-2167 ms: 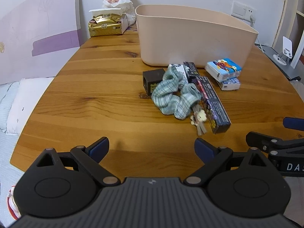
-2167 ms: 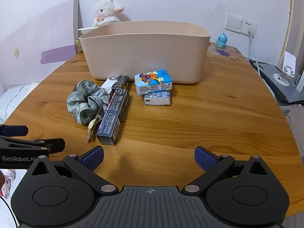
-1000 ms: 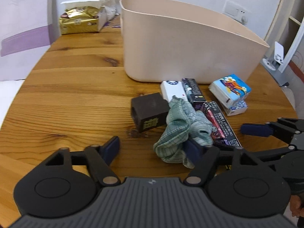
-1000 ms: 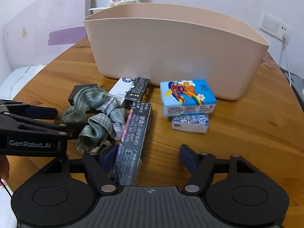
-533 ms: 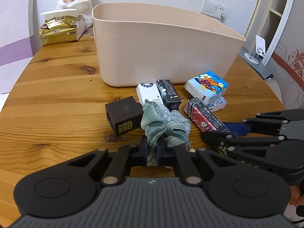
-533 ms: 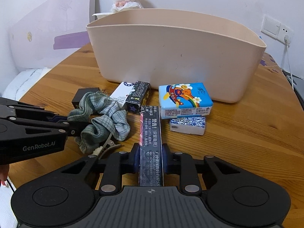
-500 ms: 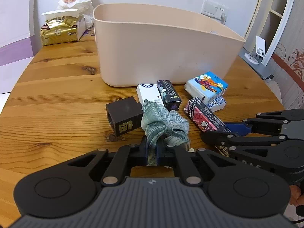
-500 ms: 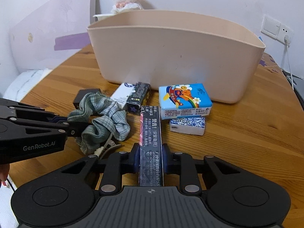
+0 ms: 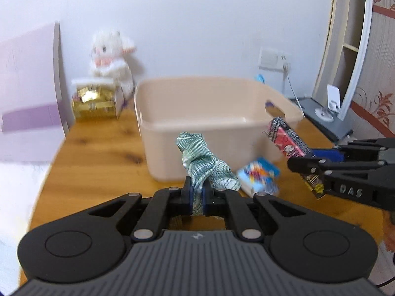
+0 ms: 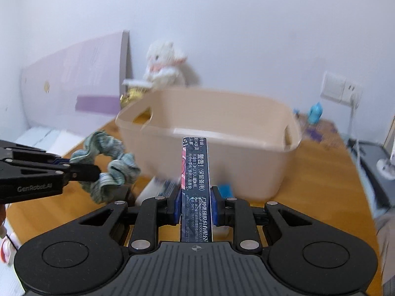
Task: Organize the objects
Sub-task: 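Lift and carry the dark box and scrunchie over the beige bin with both grippers, then open both grippers to drop the box and scrunchie into the bin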
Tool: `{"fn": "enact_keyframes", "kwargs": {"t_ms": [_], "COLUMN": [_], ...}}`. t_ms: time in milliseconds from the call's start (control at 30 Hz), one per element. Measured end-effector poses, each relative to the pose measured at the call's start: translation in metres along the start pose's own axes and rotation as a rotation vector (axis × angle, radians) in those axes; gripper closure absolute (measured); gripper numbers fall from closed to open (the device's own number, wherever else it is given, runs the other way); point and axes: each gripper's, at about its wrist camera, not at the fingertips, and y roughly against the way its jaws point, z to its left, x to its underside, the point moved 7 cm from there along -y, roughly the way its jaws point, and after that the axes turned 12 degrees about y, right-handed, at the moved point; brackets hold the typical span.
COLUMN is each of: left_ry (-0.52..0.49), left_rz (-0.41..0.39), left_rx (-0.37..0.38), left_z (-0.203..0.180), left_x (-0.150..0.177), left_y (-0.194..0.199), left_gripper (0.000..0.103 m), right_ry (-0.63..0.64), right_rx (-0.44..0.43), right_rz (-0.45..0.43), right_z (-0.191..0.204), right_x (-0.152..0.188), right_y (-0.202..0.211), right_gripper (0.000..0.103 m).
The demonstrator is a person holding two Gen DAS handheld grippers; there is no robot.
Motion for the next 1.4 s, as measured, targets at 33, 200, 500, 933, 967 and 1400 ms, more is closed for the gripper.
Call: {"fn": "enact_keyframes", "kwargs": {"t_ms": [33, 200, 500, 933, 967, 1400], "left_ry": [-0.009, -0.037, -0.054, -0.090, -0.079, -0.065], "left_rz": [-0.020, -0.075, -0.010, 0.225, 0.225, 0.077], "left_rx": [-0.009, -0.041, -0.150, -0.235, -0.229, -0.203], "left_z": [-0.002, -0.014, -0.018, -0.017, -0.016, -0.013], "left_x": [-0.008, -0.051, -0.080, -0.059, -0.059, -0.073], "left_y": [0.000, -0.016, -0.094, -0.168, -0.168, -0.124], "left_gripper": [0.095, 0.095, 0.095, 0.091, 0.089, 0.013], "right_ry": [-0.004, -0.009, -0.048, 0.001, 0.000, -0.043], "right_rx": [0.007, 0.044, 0.110, 0.133, 0.133, 0.159], "right_rz": [-0.016, -0.079, -0.041, 0.216, 0.231, 0.110], "right_z": [-0.006, -0.034, -0.077, -0.067, -0.067, -0.075], "right_x": [-0.007, -0.043, -0.076, -0.049, -0.047, -0.055], "right_y": [0.000, -0.009, -0.062, -0.137, -0.140, -0.100], "right_gripper": [0.081, 0.081, 0.081, 0.081, 0.081, 0.008]}}
